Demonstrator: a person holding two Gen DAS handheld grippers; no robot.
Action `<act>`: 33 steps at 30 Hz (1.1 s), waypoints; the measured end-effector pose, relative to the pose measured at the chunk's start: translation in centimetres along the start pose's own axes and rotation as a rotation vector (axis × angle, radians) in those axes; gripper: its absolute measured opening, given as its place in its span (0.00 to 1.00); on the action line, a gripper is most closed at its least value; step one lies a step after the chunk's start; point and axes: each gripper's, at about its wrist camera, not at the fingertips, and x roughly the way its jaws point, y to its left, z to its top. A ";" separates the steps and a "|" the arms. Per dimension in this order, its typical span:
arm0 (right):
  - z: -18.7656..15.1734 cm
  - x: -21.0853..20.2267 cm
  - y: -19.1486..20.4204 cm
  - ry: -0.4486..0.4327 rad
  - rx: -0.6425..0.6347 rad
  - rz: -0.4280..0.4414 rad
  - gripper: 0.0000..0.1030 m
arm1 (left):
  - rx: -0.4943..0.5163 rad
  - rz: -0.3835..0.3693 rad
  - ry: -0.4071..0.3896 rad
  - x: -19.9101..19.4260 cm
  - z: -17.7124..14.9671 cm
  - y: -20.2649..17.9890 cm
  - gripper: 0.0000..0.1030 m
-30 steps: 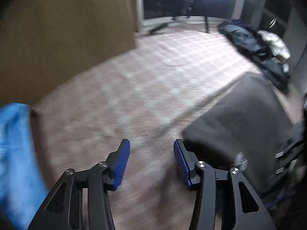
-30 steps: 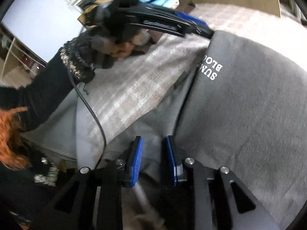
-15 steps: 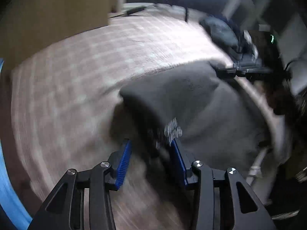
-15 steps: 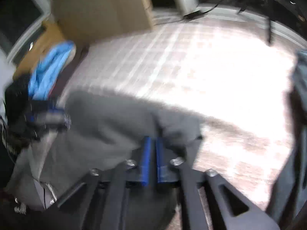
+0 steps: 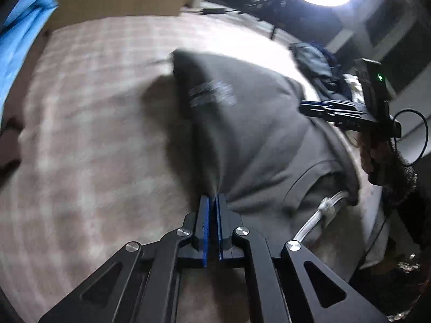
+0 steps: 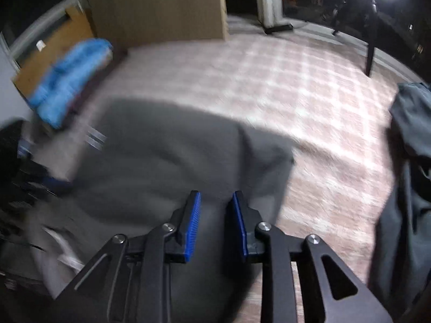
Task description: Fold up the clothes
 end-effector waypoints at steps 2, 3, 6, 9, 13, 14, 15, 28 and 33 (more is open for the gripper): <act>-0.1 -0.6 -0.1 -0.010 0.009 0.001 0.24 | 0.010 0.062 0.006 -0.8 -0.2 -0.3 0.04; 0.0 -1.0 0.0 -0.013 0.005 -0.007 0.24 | 0.015 0.087 0.007 -1.2 -0.2 -0.5 0.03; 0.1 -2.7 0.4 -0.054 0.009 0.005 0.24 | 0.044 0.073 -0.055 -3.0 1.3 -1.5 0.20; -0.7 -4.7 0.9 -0.097 0.038 0.074 0.24 | 0.145 0.078 -0.128 -3.4 3.9 -3.5 0.28; -4.1 -5.2 1.6 -0.058 0.074 0.103 0.24 | 0.223 0.053 -0.142 -0.6 7.6 -3.9 0.29; -5.1 -4.8 1.7 -0.033 0.080 0.109 0.24 | 0.242 0.074 -0.133 0.4 8.4 -3.7 0.31; -6.1 -4.4 1.7 -0.003 0.087 0.118 0.25 | 0.254 0.147 -0.097 2.1 8.9 -3.0 0.33; -3.7 -7.7 0.3 -0.043 0.091 0.150 0.28 | 0.290 -0.045 -0.016 -0.7 4.5 -7.4 0.42; -5.9 -3.3 -0.4 0.076 0.110 0.055 0.38 | 0.266 -0.060 0.052 1.6 0.8 -6.2 0.41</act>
